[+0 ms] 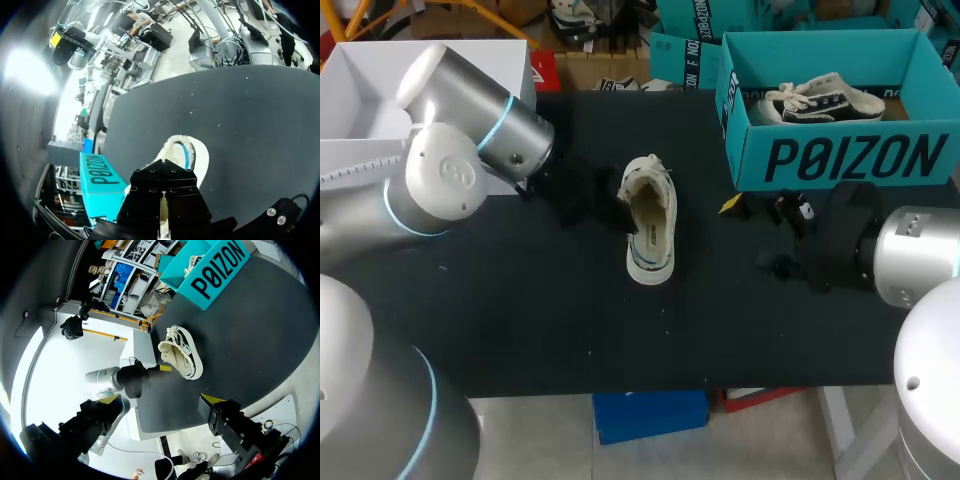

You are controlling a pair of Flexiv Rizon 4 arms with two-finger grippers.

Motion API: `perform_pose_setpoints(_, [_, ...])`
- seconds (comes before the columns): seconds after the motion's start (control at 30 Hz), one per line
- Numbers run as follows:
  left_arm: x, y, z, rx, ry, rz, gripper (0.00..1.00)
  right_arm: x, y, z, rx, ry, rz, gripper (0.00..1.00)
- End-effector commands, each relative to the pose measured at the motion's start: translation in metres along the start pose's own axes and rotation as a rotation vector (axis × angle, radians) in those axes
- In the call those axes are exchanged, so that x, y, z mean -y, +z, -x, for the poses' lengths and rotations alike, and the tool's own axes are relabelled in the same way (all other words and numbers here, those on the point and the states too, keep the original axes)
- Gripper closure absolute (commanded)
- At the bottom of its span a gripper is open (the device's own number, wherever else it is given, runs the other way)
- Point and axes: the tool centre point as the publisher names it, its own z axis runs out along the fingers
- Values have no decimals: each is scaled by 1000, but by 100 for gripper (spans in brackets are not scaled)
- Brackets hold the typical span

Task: Take the shoe out of the shoebox, open the shoe tongue, remove and reinsert the insole, then place the shoe into the shoebox

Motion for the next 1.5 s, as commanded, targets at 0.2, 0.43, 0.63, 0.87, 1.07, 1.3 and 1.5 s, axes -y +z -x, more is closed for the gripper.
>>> perform_pose_setpoints(0.2, [-2, 3, 5, -202, 54, -2, 100, -1, -4, 7, -15, 13, -74, 0])
perform_pose_setpoints(0.43, [-4, 16, -1, -291, 86, -2, 100, -1, -4, 7, -15, 13, -74, 0])
perform_pose_setpoints(0.63, [-8, 27, -7, -328, 96, 4, 100, -1, -4, 7, -15, 13, -74, 0])
perform_pose_setpoints(0.87, [-13, 38, -16, -357, 105, 9, 100, -1, -4, 7, -15, 13, -74, 0])
perform_pose_setpoints(1.07, [-18, 45, -22, -380, 99, 2, 100, -1, -4, 7, -15, 13, -74, 0])
perform_pose_setpoints(1.3, [-21, 55, -24, -399, 102, -13, 100, -1, -4, 7, -15, 13, -74, 0])
perform_pose_setpoints(1.5, [-22, 63, -26, -411, 97, -29, 100, -1, -4, 7, -15, 13, -74, 0])
